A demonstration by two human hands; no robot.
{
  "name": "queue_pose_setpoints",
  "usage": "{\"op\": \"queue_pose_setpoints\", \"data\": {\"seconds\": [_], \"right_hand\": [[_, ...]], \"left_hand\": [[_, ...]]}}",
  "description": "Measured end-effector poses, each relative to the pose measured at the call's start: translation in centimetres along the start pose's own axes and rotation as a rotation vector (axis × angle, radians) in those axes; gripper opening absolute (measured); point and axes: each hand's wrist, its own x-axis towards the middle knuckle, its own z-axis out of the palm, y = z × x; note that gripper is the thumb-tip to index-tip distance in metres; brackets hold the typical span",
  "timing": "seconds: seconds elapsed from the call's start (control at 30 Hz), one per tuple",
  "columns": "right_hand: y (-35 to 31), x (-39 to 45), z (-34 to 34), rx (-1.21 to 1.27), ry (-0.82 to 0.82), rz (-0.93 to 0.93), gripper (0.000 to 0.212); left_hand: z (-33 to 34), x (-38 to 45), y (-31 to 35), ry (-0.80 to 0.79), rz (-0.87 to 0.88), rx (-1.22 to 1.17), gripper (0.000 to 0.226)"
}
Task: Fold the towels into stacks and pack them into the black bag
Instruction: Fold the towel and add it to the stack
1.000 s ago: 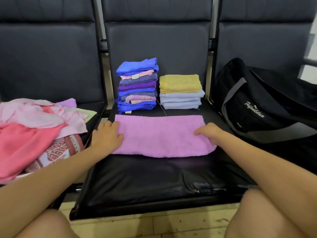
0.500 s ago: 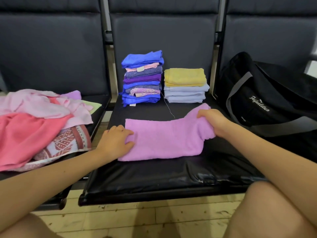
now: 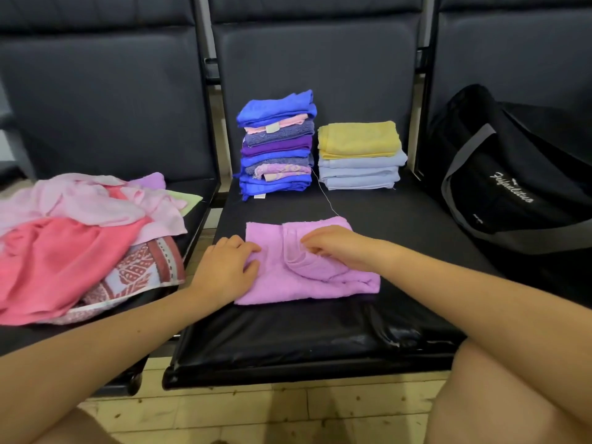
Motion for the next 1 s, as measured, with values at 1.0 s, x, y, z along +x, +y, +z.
{"op": "queue_pose_setpoints", "data": {"seconds": [1.0], "right_hand": [[0.0, -2.9, -5.8, -0.056, 0.337, 0.098, 0.012]], "left_hand": [[-1.0, 0.9, 2.1, -0.153, -0.210, -0.538, 0.014]]}}
